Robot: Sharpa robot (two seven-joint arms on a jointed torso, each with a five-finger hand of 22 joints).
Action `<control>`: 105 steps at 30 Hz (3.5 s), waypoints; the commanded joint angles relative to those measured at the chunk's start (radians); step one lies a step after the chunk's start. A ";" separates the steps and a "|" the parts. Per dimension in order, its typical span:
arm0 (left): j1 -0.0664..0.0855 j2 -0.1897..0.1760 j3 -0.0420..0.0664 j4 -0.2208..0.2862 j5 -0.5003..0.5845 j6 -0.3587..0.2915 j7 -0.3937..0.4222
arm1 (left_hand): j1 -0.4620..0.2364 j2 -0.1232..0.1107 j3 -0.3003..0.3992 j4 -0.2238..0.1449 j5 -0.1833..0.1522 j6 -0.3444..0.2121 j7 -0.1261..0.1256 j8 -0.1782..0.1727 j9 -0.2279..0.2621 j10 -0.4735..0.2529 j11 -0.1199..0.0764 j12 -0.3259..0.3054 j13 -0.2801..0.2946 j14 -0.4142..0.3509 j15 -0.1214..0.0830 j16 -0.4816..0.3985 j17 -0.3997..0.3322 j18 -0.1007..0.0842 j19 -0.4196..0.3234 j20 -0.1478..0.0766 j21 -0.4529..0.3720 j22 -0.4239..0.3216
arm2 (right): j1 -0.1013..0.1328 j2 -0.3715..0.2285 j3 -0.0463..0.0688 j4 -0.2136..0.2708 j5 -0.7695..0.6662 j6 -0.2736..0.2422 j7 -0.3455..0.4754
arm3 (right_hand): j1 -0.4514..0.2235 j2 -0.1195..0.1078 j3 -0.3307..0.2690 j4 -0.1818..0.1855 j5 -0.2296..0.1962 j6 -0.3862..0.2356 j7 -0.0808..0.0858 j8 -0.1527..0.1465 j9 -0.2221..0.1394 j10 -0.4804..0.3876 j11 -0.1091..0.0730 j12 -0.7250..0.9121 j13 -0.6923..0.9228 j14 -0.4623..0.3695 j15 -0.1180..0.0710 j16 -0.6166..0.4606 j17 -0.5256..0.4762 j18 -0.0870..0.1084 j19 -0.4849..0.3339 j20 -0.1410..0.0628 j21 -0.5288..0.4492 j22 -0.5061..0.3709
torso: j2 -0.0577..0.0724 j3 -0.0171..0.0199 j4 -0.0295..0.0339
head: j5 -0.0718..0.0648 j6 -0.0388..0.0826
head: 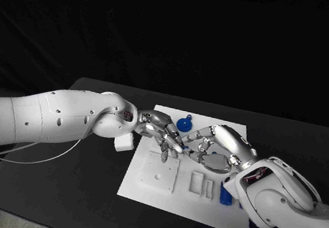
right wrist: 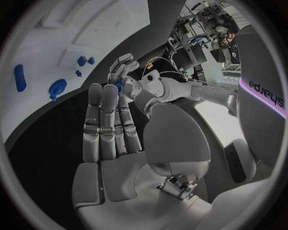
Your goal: Assemble the parts on the task board
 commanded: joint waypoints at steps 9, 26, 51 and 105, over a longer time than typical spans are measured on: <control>0.000 0.000 0.001 0.005 0.010 0.024 0.015 | -0.004 0.010 0.009 -0.001 0.004 0.022 -0.014 0.004 0.002 0.003 0.000 -0.001 0.000 -0.007 0.001 0.002 -0.002 -0.004 -0.008 0.000 -0.007 0.006 | -0.001 0.003 0.000 0.001 -0.031 0.030 -0.005 | -0.007 0.003 -0.001 -0.004 -0.004 0.011 0.000 0.001 0.000 0.013 -0.001 -0.003 0.000 -0.007 -0.005 0.004 0.002 0.001 0.006 -0.003 -0.006 0.018 | 0.000 0.0004 -0.0004 | 0.001 -0.005; 0.000 -0.001 0.001 0.004 0.004 0.026 0.014 | -0.006 0.010 0.010 -0.009 0.008 0.023 -0.012 0.004 0.002 0.004 0.000 -0.001 0.000 -0.007 0.001 0.004 -0.002 -0.003 -0.008 0.000 -0.007 0.015 | -0.004 0.004 -0.001 0.000 -0.048 0.045 -0.010 | -0.009 0.011 0.025 -0.022 -0.013 0.029 -0.004 0.001 0.000 0.049 -0.011 -0.003 0.000 -0.008 -0.012 0.004 0.006 -0.003 -0.007 -0.010 0.021 0.022 | 0.000 0.0005 -0.0018 | 0.002 -0.007; 0.000 -0.002 0.001 -0.001 0.000 0.037 0.005 | -0.010 0.009 0.013 -0.017 0.012 0.024 -0.012 0.004 0.001 0.006 0.000 -0.001 0.000 -0.007 0.001 0.006 -0.001 -0.001 -0.009 0.000 -0.010 0.029 | -0.005 0.006 -0.001 -0.001 -0.052 0.034 -0.012 | 0.001 0.023 0.046 -0.034 -0.038 0.037 -0.005 0.001 0.000 0.065 -0.015 -0.003 0.000 -0.006 -0.016 0.002 0.008 -0.003 -0.016 -0.015 0.047 0.024 | 0.000 0.0007 -0.0004 | 0.001 -0.011; 0.000 0.003 0.001 0.005 -0.002 0.009 0.007 | -0.019 0.008 0.007 -0.041 0.038 0.018 -0.007 0.004 -0.015 -0.007 0.004 -0.001 0.000 -0.009 0.002 0.008 0.000 0.003 -0.014 0.002 -0.013 0.058 | -0.006 0.028 0.000 -0.011 -0.072 0.032 -0.018 | 0.002 0.040 0.119 -0.062 0.027 0.137 -0.033 0.003 0.014 0.190 -0.052 -0.002 0.003 0.029 -0.044 -0.008 0.034 -0.005 -0.036 -0.043 0.174 0.020 | 0.000 0.0010 -0.0015 | 0.003 -0.019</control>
